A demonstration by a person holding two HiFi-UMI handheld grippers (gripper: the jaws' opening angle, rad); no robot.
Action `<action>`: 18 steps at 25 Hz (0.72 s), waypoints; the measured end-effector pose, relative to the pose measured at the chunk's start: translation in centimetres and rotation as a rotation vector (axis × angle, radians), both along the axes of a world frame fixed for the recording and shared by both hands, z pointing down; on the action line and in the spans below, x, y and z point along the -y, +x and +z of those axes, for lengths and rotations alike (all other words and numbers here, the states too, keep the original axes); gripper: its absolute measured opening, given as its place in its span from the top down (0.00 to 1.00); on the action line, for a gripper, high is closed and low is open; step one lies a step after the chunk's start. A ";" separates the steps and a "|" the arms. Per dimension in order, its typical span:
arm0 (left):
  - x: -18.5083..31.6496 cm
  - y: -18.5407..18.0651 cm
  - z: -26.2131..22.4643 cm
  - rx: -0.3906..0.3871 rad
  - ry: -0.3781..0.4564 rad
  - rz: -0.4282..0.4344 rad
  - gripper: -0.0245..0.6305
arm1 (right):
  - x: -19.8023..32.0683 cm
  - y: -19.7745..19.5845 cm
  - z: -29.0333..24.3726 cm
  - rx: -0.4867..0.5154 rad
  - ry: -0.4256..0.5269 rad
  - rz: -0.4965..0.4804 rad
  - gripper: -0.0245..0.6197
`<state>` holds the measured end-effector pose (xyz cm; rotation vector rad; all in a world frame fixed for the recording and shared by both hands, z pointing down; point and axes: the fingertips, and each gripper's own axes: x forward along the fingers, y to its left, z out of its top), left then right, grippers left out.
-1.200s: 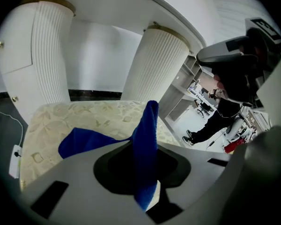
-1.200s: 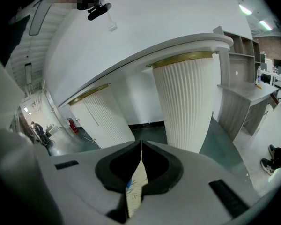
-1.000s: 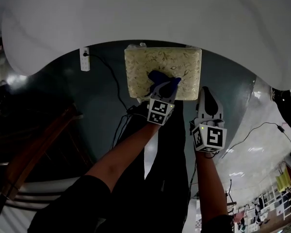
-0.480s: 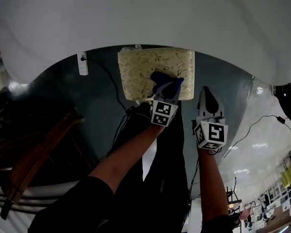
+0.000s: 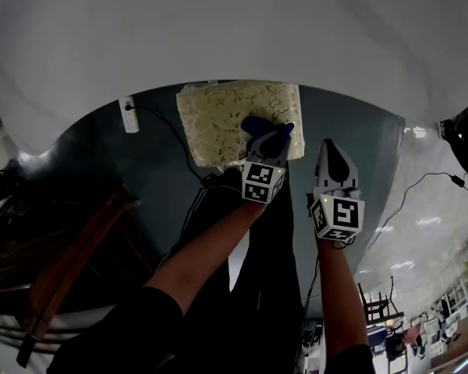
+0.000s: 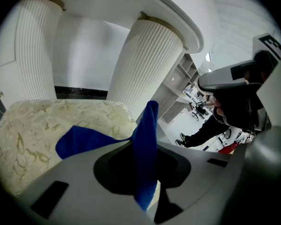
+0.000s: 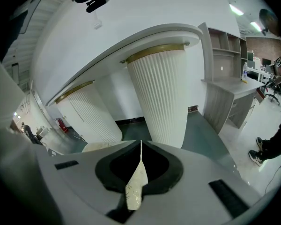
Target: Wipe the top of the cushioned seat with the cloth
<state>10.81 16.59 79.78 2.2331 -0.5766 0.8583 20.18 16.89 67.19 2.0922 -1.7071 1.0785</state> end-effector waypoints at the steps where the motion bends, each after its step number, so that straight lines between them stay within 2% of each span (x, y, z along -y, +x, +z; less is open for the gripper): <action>1: -0.2 0.4 0.0 -0.006 -0.006 0.005 0.84 | -0.2 -0.1 0.1 -0.006 -0.003 -0.005 0.90; 4: -0.9 1.8 -0.2 -0.023 -0.031 0.028 0.84 | -0.6 -0.6 0.1 -0.013 -0.014 -0.012 0.90; 8: -1.3 3.4 -0.2 -0.033 -0.024 0.037 0.84 | -0.5 -0.7 0.2 -0.001 -0.010 -0.009 0.90; 14: -2.7 5.0 0.5 -0.043 -0.031 0.058 0.84 | -1.7 1.3 0.2 0.066 -0.009 0.138 0.90; 18: -3.7 6.7 -0.6 -0.095 -0.006 0.128 0.84 | -2.8 2.3 -0.5 0.039 0.000 0.161 0.90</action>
